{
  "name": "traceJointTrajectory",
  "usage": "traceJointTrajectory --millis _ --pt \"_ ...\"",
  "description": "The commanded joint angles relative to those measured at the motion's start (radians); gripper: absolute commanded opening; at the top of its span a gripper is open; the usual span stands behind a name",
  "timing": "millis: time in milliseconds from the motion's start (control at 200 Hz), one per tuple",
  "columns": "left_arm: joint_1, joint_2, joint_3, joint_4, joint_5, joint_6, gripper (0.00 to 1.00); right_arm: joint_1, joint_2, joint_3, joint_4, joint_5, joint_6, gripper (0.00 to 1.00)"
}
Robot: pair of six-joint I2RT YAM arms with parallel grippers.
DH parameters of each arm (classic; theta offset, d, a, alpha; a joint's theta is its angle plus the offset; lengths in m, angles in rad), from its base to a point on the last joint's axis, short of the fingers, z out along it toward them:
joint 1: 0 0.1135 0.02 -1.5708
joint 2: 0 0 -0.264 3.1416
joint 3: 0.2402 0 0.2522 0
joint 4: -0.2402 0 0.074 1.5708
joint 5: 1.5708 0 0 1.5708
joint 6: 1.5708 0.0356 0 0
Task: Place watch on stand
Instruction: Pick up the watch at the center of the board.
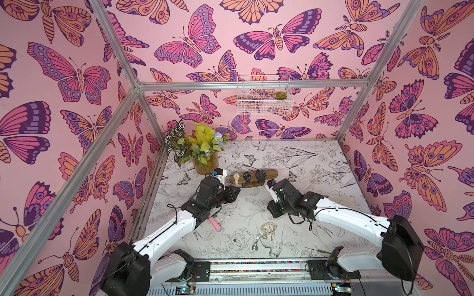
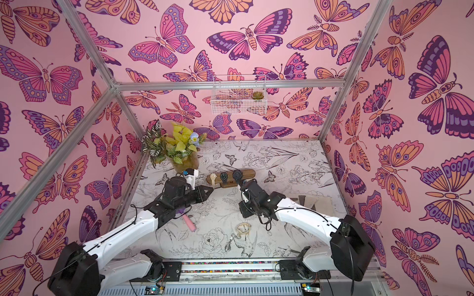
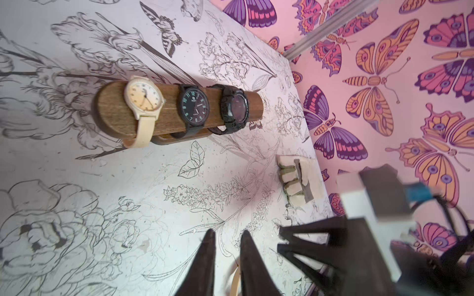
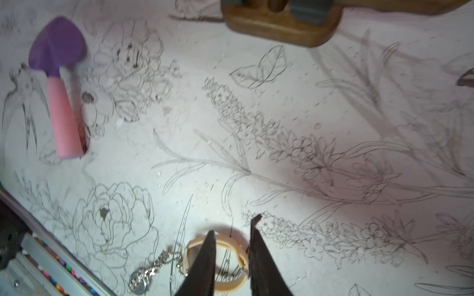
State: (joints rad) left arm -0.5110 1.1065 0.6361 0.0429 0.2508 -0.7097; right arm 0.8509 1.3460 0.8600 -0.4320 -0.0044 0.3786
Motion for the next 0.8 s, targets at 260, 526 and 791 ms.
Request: traceJointTrajectory --millis 260,526,791 --pt "0.002 -0.135 -0.016 -0.192 -0.169 0.027 0.31 0.093 0.033 -0.065 0.02 0.0 0.011 0.34" --pt "0.003 -0.128 -0.027 -0.198 -0.175 0.012 0.38 0.089 0.031 -0.021 0.006 0.005 -0.03 0.38" --pt "0.006 -0.123 -0.034 -0.198 -0.186 0.019 0.46 0.092 0.082 -0.019 -0.004 -0.152 -0.076 0.4"
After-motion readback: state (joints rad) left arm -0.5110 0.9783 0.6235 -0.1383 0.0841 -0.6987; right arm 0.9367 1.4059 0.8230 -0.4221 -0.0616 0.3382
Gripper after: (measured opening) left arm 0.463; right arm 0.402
